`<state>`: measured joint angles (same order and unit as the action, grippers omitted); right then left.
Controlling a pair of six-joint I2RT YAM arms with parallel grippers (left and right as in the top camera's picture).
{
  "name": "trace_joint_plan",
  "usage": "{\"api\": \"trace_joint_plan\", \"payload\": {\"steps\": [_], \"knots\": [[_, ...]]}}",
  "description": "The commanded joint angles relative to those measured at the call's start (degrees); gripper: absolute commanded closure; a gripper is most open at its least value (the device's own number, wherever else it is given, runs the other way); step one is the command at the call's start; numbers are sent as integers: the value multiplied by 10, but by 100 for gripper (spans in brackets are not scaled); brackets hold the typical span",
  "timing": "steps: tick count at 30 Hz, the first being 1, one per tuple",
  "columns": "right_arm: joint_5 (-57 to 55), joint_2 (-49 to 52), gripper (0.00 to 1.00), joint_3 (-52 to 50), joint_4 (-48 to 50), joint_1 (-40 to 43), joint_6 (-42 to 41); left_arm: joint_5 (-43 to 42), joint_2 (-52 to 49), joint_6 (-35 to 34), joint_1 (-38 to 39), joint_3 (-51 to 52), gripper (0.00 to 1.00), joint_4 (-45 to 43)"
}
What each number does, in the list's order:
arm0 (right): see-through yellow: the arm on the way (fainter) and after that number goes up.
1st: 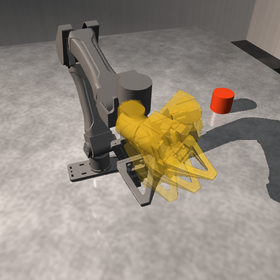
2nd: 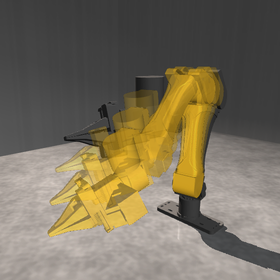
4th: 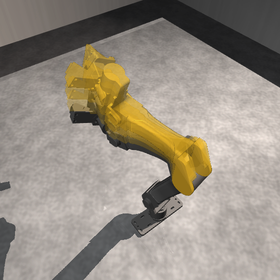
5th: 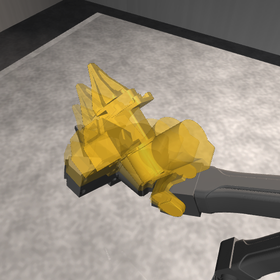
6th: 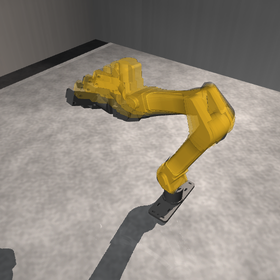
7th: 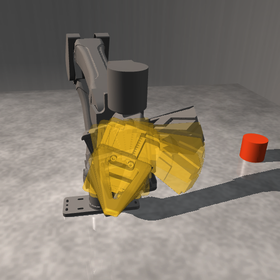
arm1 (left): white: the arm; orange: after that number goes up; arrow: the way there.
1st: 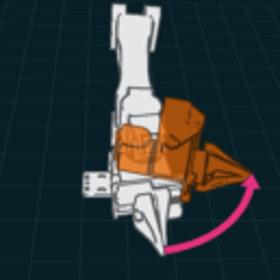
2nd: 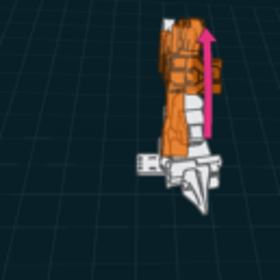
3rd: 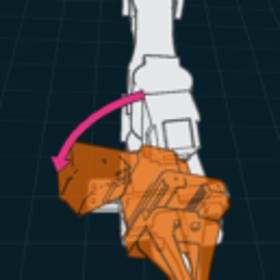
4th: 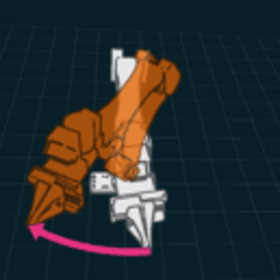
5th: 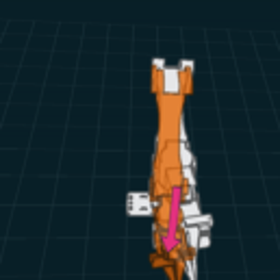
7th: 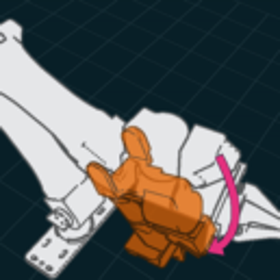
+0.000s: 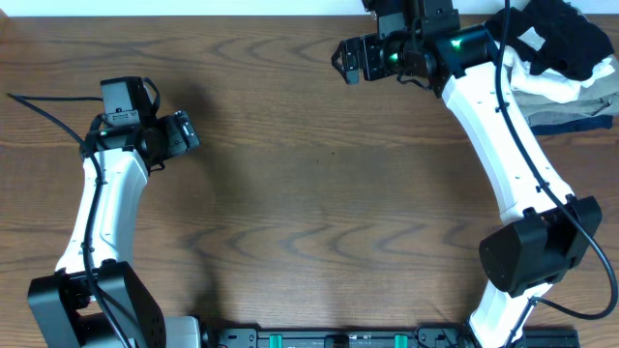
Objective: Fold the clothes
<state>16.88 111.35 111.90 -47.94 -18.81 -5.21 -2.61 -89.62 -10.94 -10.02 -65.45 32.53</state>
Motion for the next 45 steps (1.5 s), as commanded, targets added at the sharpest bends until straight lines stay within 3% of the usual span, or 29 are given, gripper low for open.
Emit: {"api": "trace_joint_plan", "payload": {"steps": [1,5,10,30,36,40,45], "knots": [[-47,-43,1,-2,6,-9,99,1,-4,-8,-3,5,2,0],[-47,-86,1,-17,6,0,186,1,-4,-8,-3,5,2,0],[-49,-160,1,-88,26,37,192,1,-4,-8,-3,5,2,0],[1,-604,1,-741,396,176,190,1,-4,-8,-3,5,2,0],[0,-740,1,-884,453,178,189,1,-4,-8,-3,5,2,0],[-53,-816,1,-950,466,178,112,1,-4,-8,-3,5,2,0],[-64,-872,1,-1014,486,178,108,1,-4,-8,-3,5,2,0]]}}
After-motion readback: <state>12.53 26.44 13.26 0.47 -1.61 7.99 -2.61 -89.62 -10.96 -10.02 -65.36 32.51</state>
